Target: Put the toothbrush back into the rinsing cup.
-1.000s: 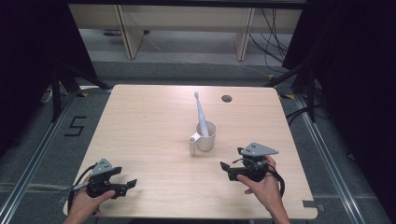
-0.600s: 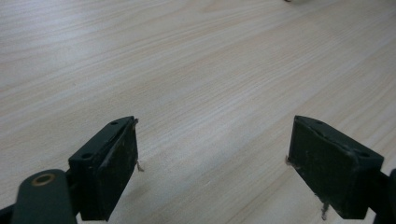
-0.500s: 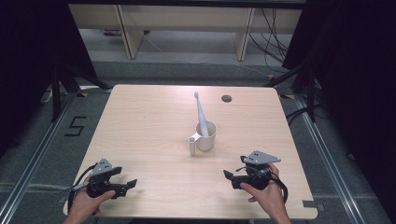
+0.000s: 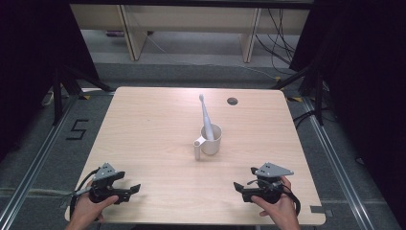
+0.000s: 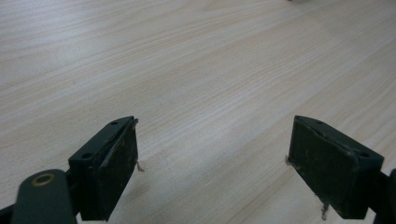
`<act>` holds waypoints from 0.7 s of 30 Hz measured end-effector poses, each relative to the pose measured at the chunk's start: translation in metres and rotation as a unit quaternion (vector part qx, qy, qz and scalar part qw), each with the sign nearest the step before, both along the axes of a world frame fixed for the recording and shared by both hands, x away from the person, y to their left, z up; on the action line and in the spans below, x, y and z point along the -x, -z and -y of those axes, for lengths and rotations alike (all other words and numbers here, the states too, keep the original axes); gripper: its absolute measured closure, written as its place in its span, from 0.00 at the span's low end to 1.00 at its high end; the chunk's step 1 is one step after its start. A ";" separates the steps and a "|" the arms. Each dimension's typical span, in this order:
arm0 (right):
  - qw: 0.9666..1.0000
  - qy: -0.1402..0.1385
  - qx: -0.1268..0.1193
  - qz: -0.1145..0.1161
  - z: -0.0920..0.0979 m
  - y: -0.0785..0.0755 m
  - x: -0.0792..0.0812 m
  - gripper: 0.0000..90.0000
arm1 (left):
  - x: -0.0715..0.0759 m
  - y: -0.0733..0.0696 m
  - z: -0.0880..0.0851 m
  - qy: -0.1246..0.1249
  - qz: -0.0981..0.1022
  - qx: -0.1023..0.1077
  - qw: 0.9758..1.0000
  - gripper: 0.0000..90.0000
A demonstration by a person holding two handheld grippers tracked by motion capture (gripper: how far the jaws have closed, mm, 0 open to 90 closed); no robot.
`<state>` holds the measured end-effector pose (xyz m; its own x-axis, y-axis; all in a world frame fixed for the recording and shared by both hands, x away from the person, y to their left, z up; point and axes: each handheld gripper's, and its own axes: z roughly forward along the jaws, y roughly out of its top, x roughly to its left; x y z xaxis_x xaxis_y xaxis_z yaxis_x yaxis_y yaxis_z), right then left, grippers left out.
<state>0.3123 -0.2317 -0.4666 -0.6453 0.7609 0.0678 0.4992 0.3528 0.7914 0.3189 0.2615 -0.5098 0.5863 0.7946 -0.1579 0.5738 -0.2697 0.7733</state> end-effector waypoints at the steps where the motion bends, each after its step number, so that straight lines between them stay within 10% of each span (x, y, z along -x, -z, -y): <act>1: 1.000 0.002 0.001 0.001 0.000 0.001 0.002 0.18 | 0.000 0.000 -0.001 0.004 -0.001 -0.008 1.000 0.17; 21: 1.000 -0.003 0.005 -0.021 0.011 0.017 0.025 0.19 | 0.000 0.000 0.001 -0.003 0.002 0.003 1.000 0.17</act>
